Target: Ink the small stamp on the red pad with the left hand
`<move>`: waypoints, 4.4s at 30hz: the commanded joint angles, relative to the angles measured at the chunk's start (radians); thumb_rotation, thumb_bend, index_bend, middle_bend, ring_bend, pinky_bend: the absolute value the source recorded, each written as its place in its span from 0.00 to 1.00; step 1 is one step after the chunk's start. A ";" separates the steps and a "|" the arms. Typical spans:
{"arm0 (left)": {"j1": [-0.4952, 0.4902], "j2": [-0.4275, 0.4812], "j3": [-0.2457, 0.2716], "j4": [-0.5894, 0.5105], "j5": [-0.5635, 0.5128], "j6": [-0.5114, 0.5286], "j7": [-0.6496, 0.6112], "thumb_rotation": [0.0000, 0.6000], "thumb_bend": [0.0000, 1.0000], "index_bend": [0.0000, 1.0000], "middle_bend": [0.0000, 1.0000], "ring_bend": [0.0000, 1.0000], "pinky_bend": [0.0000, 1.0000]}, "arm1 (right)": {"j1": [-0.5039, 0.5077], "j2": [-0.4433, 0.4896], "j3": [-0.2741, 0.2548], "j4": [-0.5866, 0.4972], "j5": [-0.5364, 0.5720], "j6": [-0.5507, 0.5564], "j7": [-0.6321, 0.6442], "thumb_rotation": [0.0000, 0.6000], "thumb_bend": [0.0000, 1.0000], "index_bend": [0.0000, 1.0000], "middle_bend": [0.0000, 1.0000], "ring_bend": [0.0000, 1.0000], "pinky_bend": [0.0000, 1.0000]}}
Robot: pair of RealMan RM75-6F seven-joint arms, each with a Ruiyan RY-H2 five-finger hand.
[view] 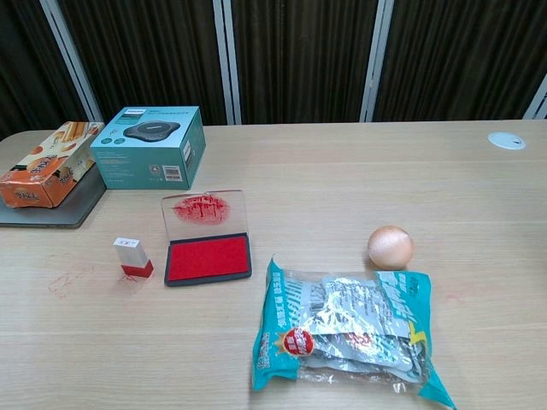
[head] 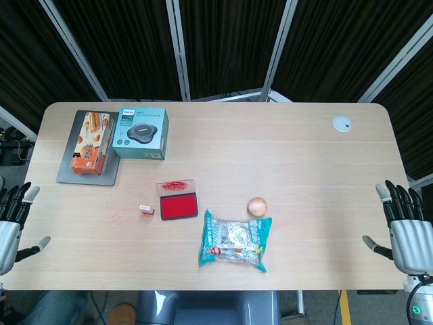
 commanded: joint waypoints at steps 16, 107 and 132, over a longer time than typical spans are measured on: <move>-0.145 -0.112 -0.054 0.117 -0.025 -0.178 -0.059 1.00 0.00 0.00 0.00 0.68 0.76 | 0.011 0.001 0.005 0.011 0.028 -0.031 0.004 1.00 0.00 0.00 0.00 0.00 0.00; -0.518 -0.627 -0.030 0.589 -0.231 -0.577 0.028 1.00 0.41 0.47 0.46 0.82 0.87 | 0.039 -0.020 0.015 0.086 0.168 -0.121 0.037 1.00 0.00 0.00 0.00 0.00 0.00; -0.585 -0.634 -0.055 0.596 -0.111 -0.504 -0.041 1.00 0.42 0.57 0.55 0.82 0.87 | 0.042 -0.020 0.021 0.092 0.186 -0.128 0.042 1.00 0.00 0.00 0.00 0.00 0.00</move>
